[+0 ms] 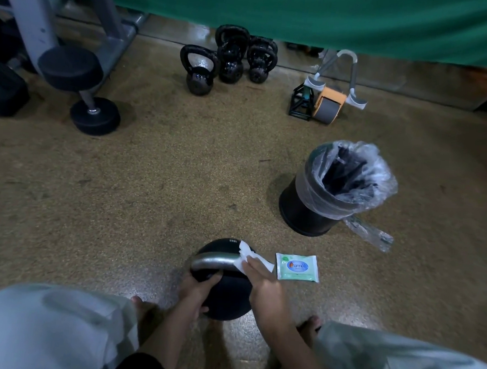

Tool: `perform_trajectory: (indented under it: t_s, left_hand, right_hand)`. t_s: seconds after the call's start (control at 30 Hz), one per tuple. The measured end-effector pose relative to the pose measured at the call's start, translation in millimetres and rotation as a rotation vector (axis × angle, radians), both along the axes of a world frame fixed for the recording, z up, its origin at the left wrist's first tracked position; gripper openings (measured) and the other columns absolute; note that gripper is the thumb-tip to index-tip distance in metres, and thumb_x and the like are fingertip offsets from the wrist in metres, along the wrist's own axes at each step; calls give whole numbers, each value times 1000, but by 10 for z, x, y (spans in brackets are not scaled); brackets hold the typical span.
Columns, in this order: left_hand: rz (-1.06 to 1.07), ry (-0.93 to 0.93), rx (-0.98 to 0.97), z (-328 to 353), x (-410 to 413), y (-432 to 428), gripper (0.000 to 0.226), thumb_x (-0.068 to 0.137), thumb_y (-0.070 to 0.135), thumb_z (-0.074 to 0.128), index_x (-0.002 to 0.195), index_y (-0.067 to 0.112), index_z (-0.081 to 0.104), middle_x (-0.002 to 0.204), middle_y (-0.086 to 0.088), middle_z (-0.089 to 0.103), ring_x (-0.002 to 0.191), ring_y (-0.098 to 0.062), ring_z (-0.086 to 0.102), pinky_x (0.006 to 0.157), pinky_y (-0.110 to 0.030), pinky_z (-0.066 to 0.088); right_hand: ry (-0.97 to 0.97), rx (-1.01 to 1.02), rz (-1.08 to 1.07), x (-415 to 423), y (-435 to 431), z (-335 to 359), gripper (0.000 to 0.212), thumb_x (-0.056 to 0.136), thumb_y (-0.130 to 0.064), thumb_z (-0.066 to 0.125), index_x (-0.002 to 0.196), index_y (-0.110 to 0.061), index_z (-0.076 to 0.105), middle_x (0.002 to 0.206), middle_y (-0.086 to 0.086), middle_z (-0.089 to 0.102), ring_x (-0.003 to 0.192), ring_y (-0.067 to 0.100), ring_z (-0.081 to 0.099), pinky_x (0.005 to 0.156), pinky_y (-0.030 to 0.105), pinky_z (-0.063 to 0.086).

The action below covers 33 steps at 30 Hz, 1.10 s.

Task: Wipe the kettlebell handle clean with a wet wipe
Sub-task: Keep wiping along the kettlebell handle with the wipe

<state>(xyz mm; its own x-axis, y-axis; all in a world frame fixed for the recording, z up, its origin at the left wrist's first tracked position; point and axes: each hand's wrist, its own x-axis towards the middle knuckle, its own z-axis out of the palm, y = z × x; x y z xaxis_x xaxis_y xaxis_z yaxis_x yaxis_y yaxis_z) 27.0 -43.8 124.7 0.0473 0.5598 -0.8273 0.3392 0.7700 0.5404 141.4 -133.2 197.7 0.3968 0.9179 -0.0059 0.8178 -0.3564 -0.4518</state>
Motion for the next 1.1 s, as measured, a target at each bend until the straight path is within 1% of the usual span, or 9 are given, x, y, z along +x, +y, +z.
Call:
perform_trajectory:
  t_s: [0.1,0.17,0.23,0.33,0.53,0.7,0.8,0.9,1.1]
  left_hand:
    - [18,-40,-10,-10,-11,5,52,76,28,81,118,20,51,120,-11,58,103,-33,53,67,-42,53]
    - [25,-53,-15,-19,-12,2,55,76,29,82,121,19,51,121,-12,59,98,-32,53,63,-41,52]
    - [16,-43,-9,-27,-7,-5,63,75,30,82,127,18,49,123,-13,59,99,-32,53,60,-38,52]
    - [2,-16,-1,-47,-12,10,64,75,31,81,129,18,49,125,-13,58,104,-33,54,62,-39,53]
    - [8,-40,-22,-89,-32,23,63,73,33,83,126,21,51,123,-9,61,110,-35,56,67,-43,54]
    - [3,-23,-13,-41,-16,16,64,74,33,81,128,19,49,124,-11,59,110,-35,55,65,-40,53]
    - [15,-49,-24,-56,-17,15,61,76,30,81,127,18,50,124,-11,59,103,-32,53,65,-40,51]
    - [25,-67,-30,-59,-21,14,61,76,29,81,127,19,49,125,-11,59,101,-31,52,65,-41,50]
    - [32,-62,-23,-30,-11,7,63,78,25,79,132,18,46,129,-12,56,117,-37,51,71,-45,50]
  right_hand:
    - [7,6,-33,90,-43,-31,62,53,11,77,104,-24,73,111,-7,71,101,6,68,84,15,49]
    - [28,32,-61,120,19,-35,60,59,12,71,105,-27,71,113,-10,69,101,5,67,81,12,46]
    - [7,49,-65,68,64,-25,63,50,13,76,99,-25,73,107,-9,72,97,5,68,77,12,48]
    - [-42,44,20,-8,-42,-32,68,41,14,82,100,-20,74,109,-4,72,101,8,68,81,15,51]
    - [-11,41,-60,119,-88,-99,63,56,10,78,108,-25,71,119,-7,67,105,6,66,82,17,53]
    - [-54,69,27,-45,-117,-128,70,45,20,78,105,-15,72,117,0,69,110,13,64,95,12,40]
    - [-55,97,37,29,-236,-181,67,47,19,80,106,-13,73,117,0,69,109,14,65,89,17,49]
    - [-44,99,-33,99,-131,-134,68,43,19,80,102,-14,74,113,2,71,103,12,68,85,15,49]
    - [-86,98,29,11,-127,-179,69,42,21,80,103,-12,74,114,3,70,107,15,66,91,15,45]
